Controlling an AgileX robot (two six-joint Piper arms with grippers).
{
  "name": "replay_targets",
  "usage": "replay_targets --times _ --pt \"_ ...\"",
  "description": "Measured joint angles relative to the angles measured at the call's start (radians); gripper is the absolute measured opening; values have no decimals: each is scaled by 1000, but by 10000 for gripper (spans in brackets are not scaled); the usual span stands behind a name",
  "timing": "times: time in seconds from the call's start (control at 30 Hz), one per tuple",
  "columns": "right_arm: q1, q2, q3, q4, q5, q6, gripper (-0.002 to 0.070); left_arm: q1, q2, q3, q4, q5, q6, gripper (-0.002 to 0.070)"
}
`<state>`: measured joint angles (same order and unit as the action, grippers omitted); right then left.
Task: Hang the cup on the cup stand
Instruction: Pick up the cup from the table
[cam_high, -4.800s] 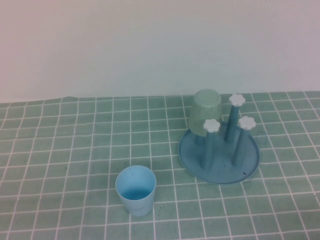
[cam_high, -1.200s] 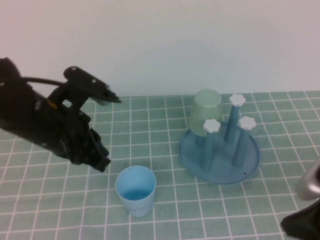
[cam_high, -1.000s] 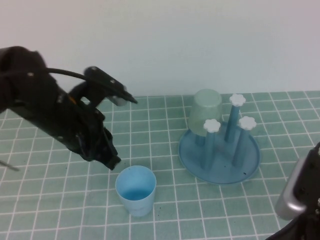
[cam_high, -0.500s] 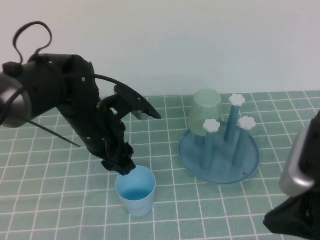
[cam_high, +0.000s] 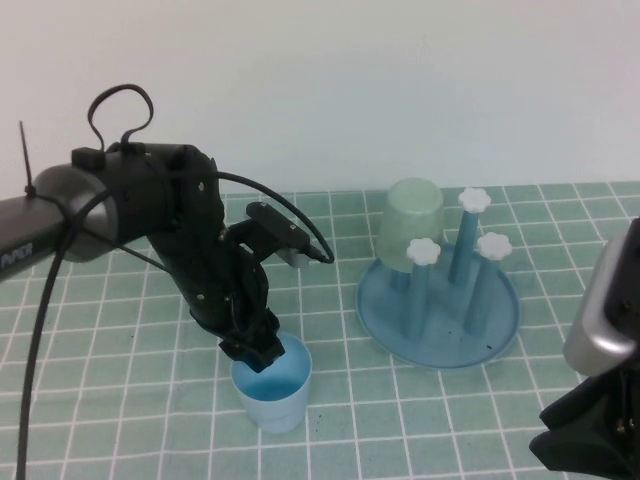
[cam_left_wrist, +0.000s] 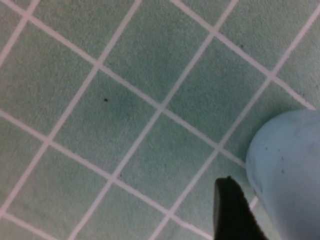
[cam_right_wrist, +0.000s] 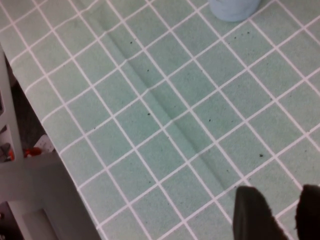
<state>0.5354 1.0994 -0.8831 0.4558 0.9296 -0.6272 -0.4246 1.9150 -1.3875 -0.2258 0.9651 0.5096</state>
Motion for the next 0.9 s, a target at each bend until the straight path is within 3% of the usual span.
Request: replay_targets --times 0.1,0.23,0.33,0.57,0.67,0.77,0.9 --pt "0 0 0 0 9 0 209 0 18 -11 2 -2 0 269" --pt "0 0 0 -2 13 2 210 0 22 -11 29 -12 23 73" --pt "0 0 0 -2 15 2 210 0 14 -13 26 -21 40 25" --pt "0 0 0 -5 65 -6 213 0 -75 -58 -113 58 223 12" --pt "0 -12 0 -6 82 -48 230 0 -116 -63 -251 164 398 12" --pt "0 -42 0 0 89 -90 297 0 -139 -63 -398 249 515 11" --pt "0 -85 0 67 96 -175 473 0 -164 -63 -549 246 555 11"
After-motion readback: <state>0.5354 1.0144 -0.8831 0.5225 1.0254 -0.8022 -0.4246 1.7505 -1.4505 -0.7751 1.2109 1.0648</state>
